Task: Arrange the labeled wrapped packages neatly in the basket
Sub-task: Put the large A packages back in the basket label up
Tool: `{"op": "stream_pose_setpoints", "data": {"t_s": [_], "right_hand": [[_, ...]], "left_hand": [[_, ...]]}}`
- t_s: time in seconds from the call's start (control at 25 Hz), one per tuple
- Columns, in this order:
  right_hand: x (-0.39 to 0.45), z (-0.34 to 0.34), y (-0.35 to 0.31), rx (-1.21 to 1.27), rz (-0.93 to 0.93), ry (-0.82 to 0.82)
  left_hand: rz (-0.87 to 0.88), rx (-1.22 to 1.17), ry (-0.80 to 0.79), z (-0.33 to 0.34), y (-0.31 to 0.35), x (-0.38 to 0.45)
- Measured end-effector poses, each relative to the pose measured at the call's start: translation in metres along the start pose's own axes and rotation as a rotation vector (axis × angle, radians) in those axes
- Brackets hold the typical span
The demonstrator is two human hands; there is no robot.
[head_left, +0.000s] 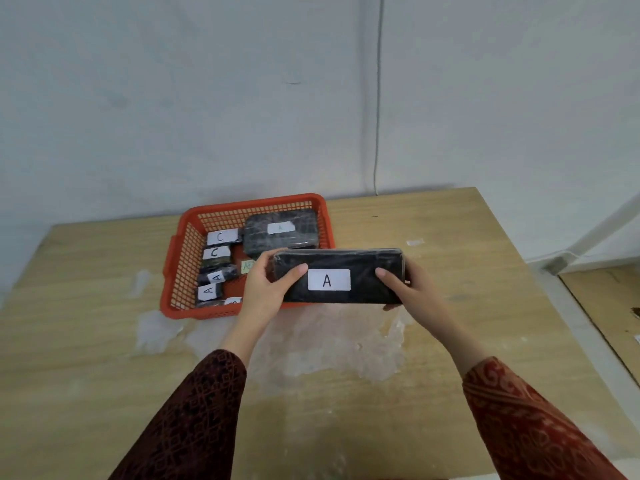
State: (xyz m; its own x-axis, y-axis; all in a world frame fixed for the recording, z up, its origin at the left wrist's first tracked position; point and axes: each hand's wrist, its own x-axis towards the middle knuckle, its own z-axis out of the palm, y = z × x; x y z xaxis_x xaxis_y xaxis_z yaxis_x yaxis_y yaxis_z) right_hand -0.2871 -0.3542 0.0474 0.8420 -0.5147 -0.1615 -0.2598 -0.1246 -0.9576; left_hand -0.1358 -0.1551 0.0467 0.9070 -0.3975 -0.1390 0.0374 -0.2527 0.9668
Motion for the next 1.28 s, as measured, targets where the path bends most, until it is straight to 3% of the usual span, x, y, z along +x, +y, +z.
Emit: {"op": "stream_pose_setpoints", "data": {"t_s": [0.16,0.24,0.52,0.68,1.0,1.28], "right_hand": [[0.034,0.043,-0.005,-0.235,0.021,0.08],[0.049,0.063,-0.011,-0.276,0.039,0.11],[0.081,0.131,-0.021,-0.483,0.004,0.015],[0.077,0.153,-0.004,-0.681,0.114,-0.1],[0.062,0.15,0.011,-0.795,0.055,-0.069],[0.076,0.164,0.007,-0.916,0.198,-0.11]], "left_hand": [[-0.127,-0.024,0.258,-0.024,-0.018,0.007],[-0.138,0.014,0.299,-0.038,-0.024,0.016],[-0.168,0.262,0.154,-0.073,-0.047,0.062],[-0.233,0.334,0.107,-0.083,-0.063,0.077],[-0.17,0.459,-0.022,-0.088,-0.079,0.073],[-0.184,0.602,-0.111,-0.072,-0.083,0.099]]}}
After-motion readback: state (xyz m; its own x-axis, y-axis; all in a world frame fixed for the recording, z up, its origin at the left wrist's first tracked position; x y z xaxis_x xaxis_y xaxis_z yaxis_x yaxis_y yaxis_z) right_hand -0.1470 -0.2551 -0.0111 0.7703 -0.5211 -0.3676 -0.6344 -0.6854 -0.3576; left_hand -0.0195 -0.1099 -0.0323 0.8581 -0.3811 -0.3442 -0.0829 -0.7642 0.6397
